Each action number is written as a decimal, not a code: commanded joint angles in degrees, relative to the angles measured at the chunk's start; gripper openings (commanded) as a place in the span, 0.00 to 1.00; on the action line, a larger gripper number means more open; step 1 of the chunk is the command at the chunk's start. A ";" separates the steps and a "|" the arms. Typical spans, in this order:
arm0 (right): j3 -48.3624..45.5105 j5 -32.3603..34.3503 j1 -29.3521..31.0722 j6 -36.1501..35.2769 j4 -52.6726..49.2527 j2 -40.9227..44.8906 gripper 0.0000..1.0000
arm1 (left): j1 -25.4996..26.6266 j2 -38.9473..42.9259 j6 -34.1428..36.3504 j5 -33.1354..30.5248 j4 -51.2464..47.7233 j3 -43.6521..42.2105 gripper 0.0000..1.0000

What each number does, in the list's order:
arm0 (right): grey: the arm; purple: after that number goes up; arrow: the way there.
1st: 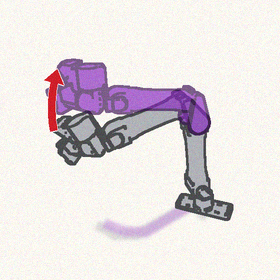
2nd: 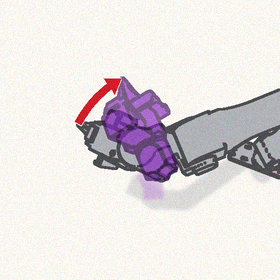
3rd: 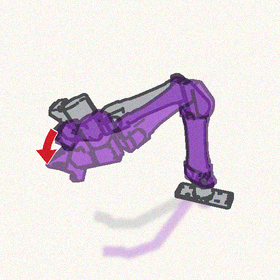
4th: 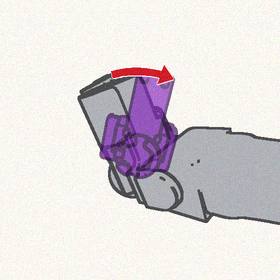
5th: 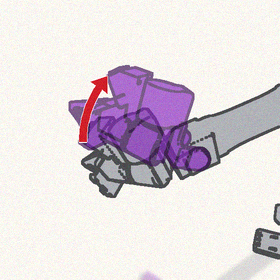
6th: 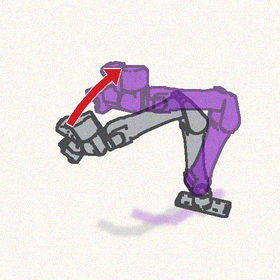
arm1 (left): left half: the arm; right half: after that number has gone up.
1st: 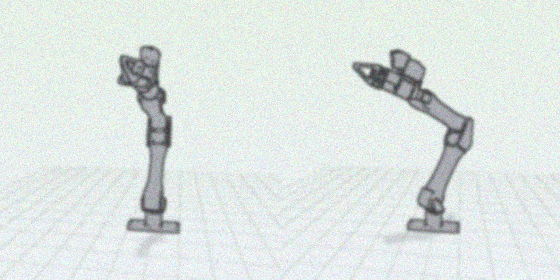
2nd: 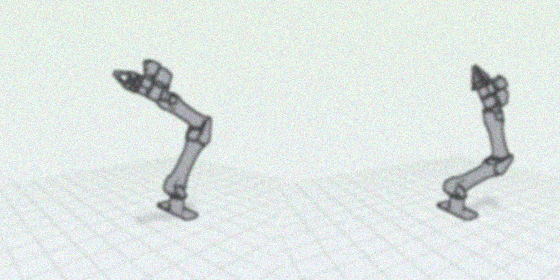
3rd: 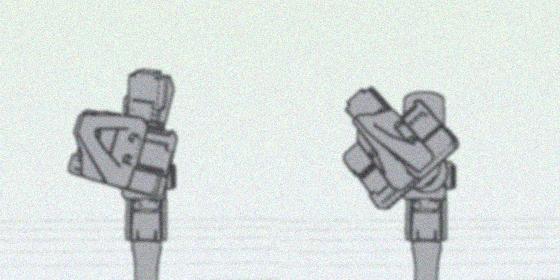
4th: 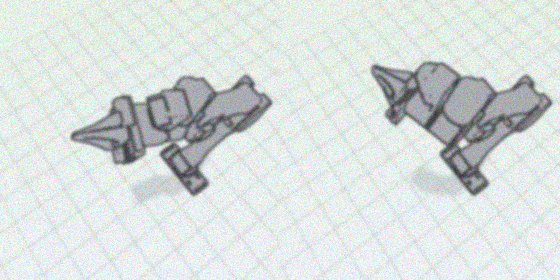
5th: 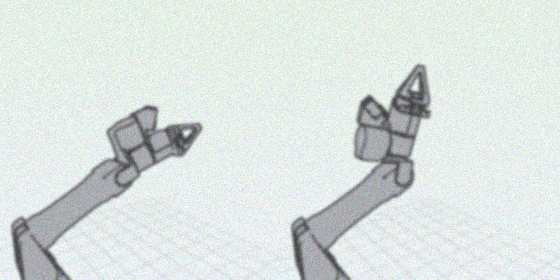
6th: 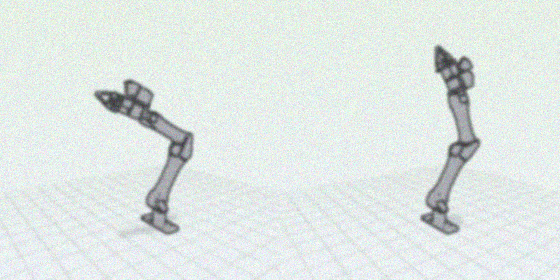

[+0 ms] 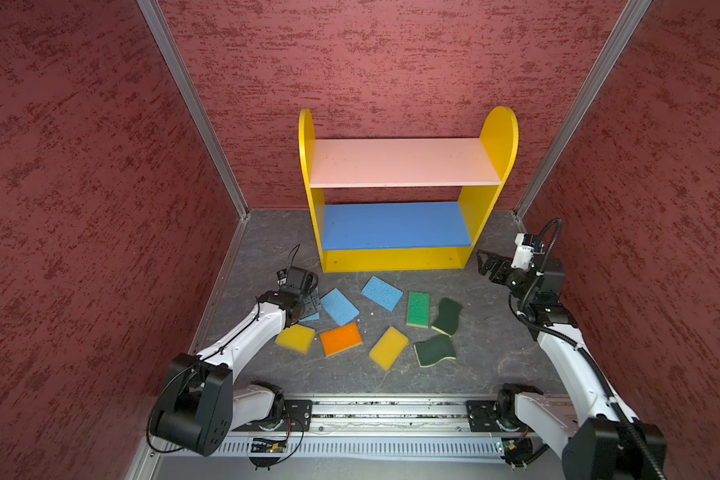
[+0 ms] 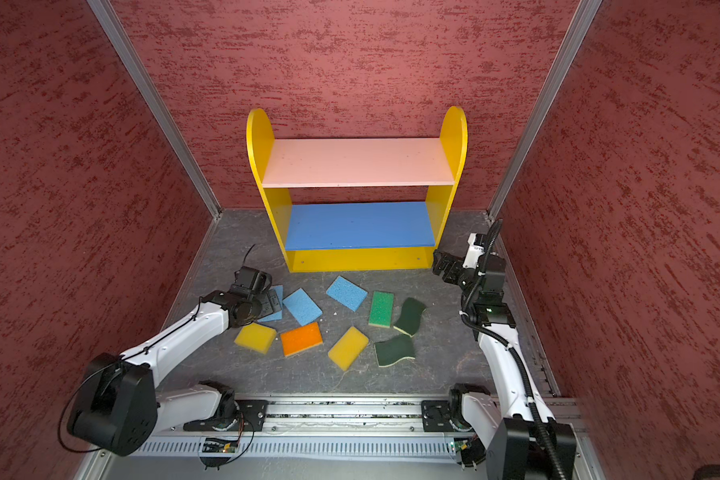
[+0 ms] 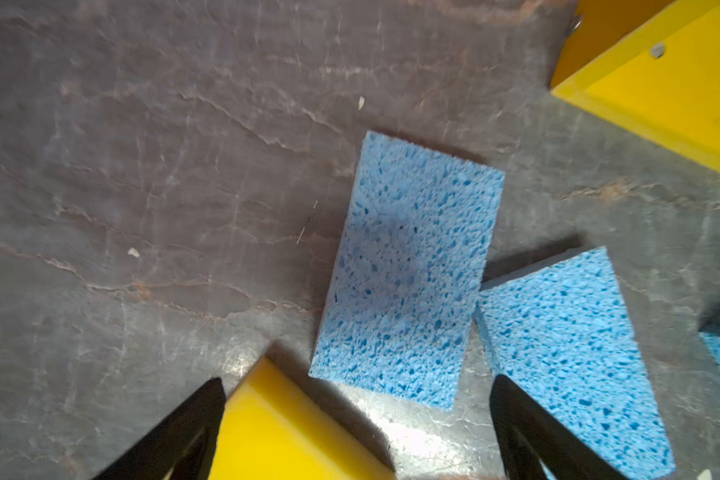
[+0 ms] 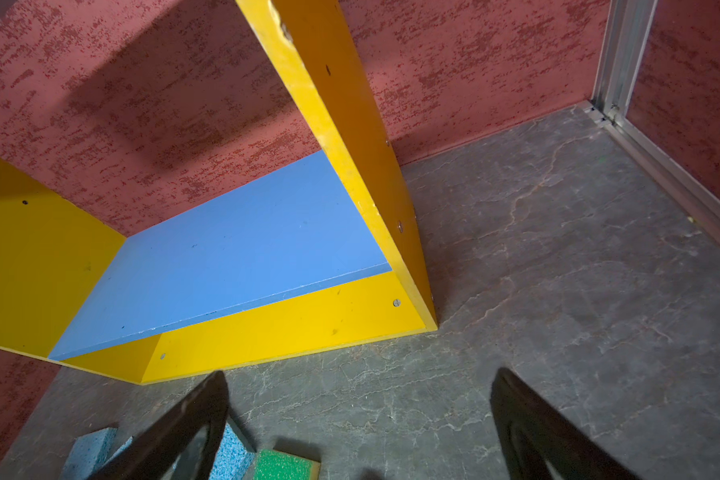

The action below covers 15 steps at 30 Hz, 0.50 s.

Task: Place and organize the cleaning sponges onto the shelf
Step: 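Move the left gripper down over the light blue sponge nearest the shelf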

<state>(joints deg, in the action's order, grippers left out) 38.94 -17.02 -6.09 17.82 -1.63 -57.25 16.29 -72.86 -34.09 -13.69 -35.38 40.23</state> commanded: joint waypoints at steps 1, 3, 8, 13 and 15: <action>1.71 -1.45 0.21 0.73 0.40 -0.66 0.99 | -0.12 -0.87 -2.12 2.25 -0.32 0.83 0.99; 1.59 -1.64 0.20 0.63 0.53 -0.91 0.99 | -0.19 -1.10 -2.21 2.77 0.10 0.82 0.99; 1.19 -1.83 0.25 0.72 0.83 -1.95 0.99 | -0.13 -2.19 -2.00 2.22 0.33 0.92 1.00; 0.63 -1.85 0.24 0.90 1.32 -2.56 0.99 | -0.39 -4.10 -1.16 0.54 0.91 1.79 0.98; 0.53 -1.93 0.20 0.92 1.36 -2.62 0.99 | -0.60 -4.78 -0.79 -0.15 0.74 2.14 0.97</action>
<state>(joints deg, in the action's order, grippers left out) 38.94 -17.91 -6.09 18.68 -1.58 -59.75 16.12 -76.82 -35.53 -12.38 -35.38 40.77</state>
